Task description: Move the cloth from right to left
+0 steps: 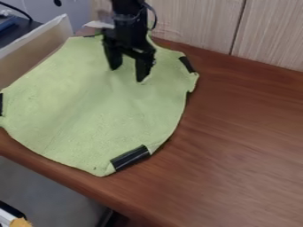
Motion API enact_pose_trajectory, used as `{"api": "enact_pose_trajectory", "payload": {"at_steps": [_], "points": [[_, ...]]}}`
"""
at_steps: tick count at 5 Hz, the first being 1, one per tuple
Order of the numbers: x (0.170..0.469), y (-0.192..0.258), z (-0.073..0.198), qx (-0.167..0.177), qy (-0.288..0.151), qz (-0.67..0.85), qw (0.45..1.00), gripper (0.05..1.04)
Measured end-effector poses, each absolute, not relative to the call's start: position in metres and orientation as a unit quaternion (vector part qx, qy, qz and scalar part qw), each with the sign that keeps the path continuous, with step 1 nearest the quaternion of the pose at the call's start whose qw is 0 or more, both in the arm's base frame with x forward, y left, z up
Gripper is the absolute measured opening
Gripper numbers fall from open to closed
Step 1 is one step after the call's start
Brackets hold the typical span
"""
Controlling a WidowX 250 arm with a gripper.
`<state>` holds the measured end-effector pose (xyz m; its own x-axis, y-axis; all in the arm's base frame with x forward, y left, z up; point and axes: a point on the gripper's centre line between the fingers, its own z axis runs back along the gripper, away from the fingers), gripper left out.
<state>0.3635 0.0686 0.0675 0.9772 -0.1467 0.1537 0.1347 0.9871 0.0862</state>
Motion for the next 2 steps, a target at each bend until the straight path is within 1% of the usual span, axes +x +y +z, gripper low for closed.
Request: {"api": "enact_pose_trajectory", "payload": {"at_steps": [1, 2], "points": [[0.360, 0.068, 0.089, 0.045, -0.093, -0.069, 0.992, 0.999], [0.349, 0.058, 0.115, 0.047, -0.114, -0.066, 0.990, 0.999]]}}
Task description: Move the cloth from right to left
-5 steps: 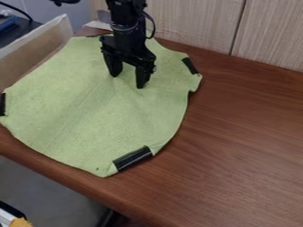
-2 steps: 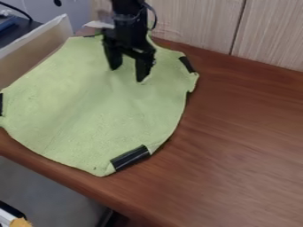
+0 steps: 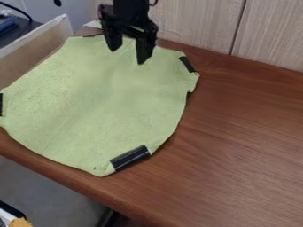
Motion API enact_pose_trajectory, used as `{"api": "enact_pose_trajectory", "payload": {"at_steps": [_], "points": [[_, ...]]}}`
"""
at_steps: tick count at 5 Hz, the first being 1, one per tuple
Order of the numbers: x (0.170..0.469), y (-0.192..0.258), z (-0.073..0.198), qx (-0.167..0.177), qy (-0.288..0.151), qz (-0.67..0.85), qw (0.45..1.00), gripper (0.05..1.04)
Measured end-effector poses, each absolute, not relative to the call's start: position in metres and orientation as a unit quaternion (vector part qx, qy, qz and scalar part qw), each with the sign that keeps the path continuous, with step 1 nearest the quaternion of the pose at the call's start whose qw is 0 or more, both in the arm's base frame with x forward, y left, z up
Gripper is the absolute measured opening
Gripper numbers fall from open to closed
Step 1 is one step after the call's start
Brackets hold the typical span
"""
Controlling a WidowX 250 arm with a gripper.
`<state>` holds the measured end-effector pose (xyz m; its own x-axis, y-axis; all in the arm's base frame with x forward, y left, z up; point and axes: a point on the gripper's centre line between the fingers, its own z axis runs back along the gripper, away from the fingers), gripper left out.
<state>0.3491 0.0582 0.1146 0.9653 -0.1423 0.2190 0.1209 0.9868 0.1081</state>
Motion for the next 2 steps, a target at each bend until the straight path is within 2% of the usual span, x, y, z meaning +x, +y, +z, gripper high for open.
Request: {"api": "enact_pose_trajectory", "payload": {"at_steps": [1, 2], "points": [[0.3400, 0.0509, 0.1320, 0.049, -0.123, -0.066, 0.989, 0.999], [0.3398, 0.0514, 0.1325, 0.050, -0.124, -0.065, 0.989, 0.999]]}}
